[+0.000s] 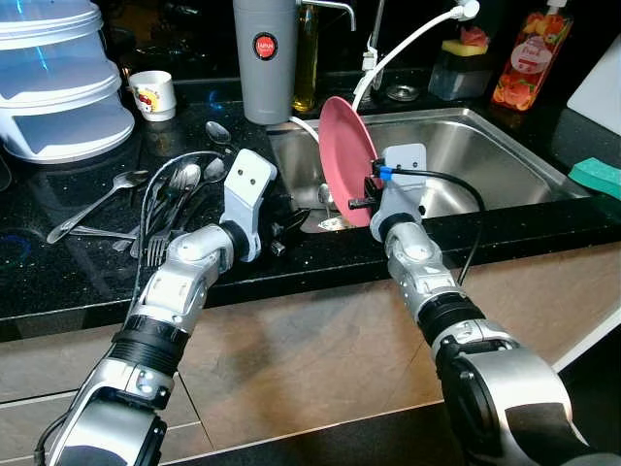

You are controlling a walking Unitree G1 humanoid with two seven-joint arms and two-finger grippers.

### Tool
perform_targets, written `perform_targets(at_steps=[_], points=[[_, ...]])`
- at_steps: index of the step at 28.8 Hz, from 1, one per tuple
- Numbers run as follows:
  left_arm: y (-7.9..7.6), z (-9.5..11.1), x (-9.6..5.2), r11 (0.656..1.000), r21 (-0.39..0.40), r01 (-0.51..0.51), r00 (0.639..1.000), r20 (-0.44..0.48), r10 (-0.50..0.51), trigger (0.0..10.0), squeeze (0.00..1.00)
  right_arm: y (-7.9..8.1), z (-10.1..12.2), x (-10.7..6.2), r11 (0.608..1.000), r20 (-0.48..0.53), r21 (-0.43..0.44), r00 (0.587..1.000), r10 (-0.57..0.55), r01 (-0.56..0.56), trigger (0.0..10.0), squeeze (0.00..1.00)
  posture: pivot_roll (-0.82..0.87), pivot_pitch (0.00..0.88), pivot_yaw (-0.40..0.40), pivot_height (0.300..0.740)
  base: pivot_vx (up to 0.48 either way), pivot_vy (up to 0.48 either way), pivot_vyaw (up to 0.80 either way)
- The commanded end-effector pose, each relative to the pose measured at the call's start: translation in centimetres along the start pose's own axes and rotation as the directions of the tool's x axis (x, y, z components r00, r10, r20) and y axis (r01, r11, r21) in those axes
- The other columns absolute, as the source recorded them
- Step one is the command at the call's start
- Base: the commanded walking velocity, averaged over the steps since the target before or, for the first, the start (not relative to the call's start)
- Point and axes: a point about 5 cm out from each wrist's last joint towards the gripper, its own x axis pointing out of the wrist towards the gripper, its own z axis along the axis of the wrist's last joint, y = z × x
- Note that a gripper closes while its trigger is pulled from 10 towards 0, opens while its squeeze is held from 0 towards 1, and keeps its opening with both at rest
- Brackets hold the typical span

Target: Kitchen organization

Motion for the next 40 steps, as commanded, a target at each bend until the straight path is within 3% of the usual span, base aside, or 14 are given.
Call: perform_targets(at_steps=[1,2,3,5,6,9,15,16,21,22,30,32,34,40], points=[[0.3,-0.6,-0.3,1.000,0.018,-0.012,0.999,-0.034,0.012,10.0,0.00,-0.2,-0.5,-0.1,0.999,-0.030,-0.039,0.999,-0.010,0.009,4.7,1.00,0.12,0.168,0.008,0.740,0.000,0.000,0.00],[0.3,-0.6,-0.3,1.000,0.018,-0.012,0.999,-0.034,0.012,10.0,0.00,-0.2,-0.5,-0.1,0.999,-0.030,-0.039,0.999,-0.010,0.009,4.7,1.00,0.12,0.168,0.008,0.740,0.000,0.000,0.00],[0.6,-0.5,-0.3,0.999,0.009,-0.039,0.999,-0.030,0.039,10.0,0.00,-0.3,-0.4,-0.1,0.998,-0.031,-0.051,0.999,-0.024,0.022,10.0,0.00,0.12,0.167,0.008,0.740,0.000,0.000,0.00],[1.0,-0.3,-0.4,0.997,0.009,-0.076,0.997,-0.024,0.076,10.0,0.00,-0.6,-0.2,0.0,0.998,-0.016,-0.038,0.999,-0.041,0.040,10.0,0.00,0.12,0.163,0.007,0.740,0.000,0.000,0.00],[2.0,0.0,-0.7,0.987,0.028,-0.157,0.987,-0.014,0.158,10.0,0.00,-1.0,0.6,0.2,0.998,0.028,-0.012,0.997,-0.069,0.070,10.0,0.00,0.12,0.161,0.006,0.740,0.000,0.000,0.00],[2.4,0.1,-0.8,0.983,0.039,-0.180,0.983,-0.013,0.181,10.0,0.00,-1.2,0.9,0.3,0.997,0.043,-0.010,0.996,-0.079,0.080,10.0,0.00,0.11,0.157,0.005,0.740,0.000,0.000,0.00],[3.2,0.0,-1.5,0.977,0.056,-0.206,0.978,-0.013,0.207,10.0,0.00,-0.6,-0.1,0.2,0.999,-0.043,-0.039,0.999,-0.004,0.002,10.0,0.00,0.11,0.147,0.001,0.740,0.000,0.000,0.00],[3.1,-0.1,-1.6,0.977,0.055,-0.204,0.979,-0.017,0.205,10.0,0.00,-0.6,-0.4,0.1,1.000,-0.052,-0.029,0.999,-0.002,0.000,10.0,1.00,0.11,0.144,-0.003,0.740,0.000,0.000,0.00],[2.9,-0.3,-1.6,0.979,0.048,-0.199,0.980,-0.016,0.200,10.0,0.00,-0.6,-0.3,0.1,1.000,-0.031,0.003,0.999,-0.009,0.009,10.0,1.00,0.10,0.143,-0.006,0.740,0.000,0.000,0.00],[2.7,-0.2,-1.7,0.980,0.042,-0.193,0.981,-0.011,0.194,10.0,0.00,-0.6,0.3,0.2,0.999,0.006,0.047,1.000,-0.021,0.021,10.0,0.00,0.11,0.144,-0.007,0.740,0.000,0.000,0.00],[2.8,0.3,-1.8,0.974,0.036,-0.222,0.975,0.035,0.221,10.0,0.00,-1.0,2.1,0.5,0.992,0.122,0.116,0.991,-0.057,0.043,10.0,0.00,0.10,0.138,-0.007,0.740,0.000,0.000,0.00],[3.5,1.1,-2.3,0.961,0.040,-0.274,0.959,0.093,0.269,10.0,0.00,-1.3,2.8,0.6,0.982,0.157,0.188,0.986,-0.059,0.029,10.0,0.00,0.10,0.126,-0.010,0.740,0.000,0.000,0.00],[4.2,1.4,-3.2,0.944,0.037,-0.328,0.939,0.122,0.321,10.0,0.00,-1.3,3.1,0.7,0.936,0.179,0.349,0.983,-0.031,-0.035,10.0,0.00,0.10,0.115,-0.014,0.740,0.000,0.000,0.00],[4.7,1.2,-4.5,0.933,0.006,-0.360,0.925,0.135,0.356,10.0,0.00,-0.6,2.7,0.3,0.899,0.199,0.416,0.979,0.052,-0.133,10.0,0.00,0.09,0.101,-0.017,0.740,0.000,0.000,0.00]])
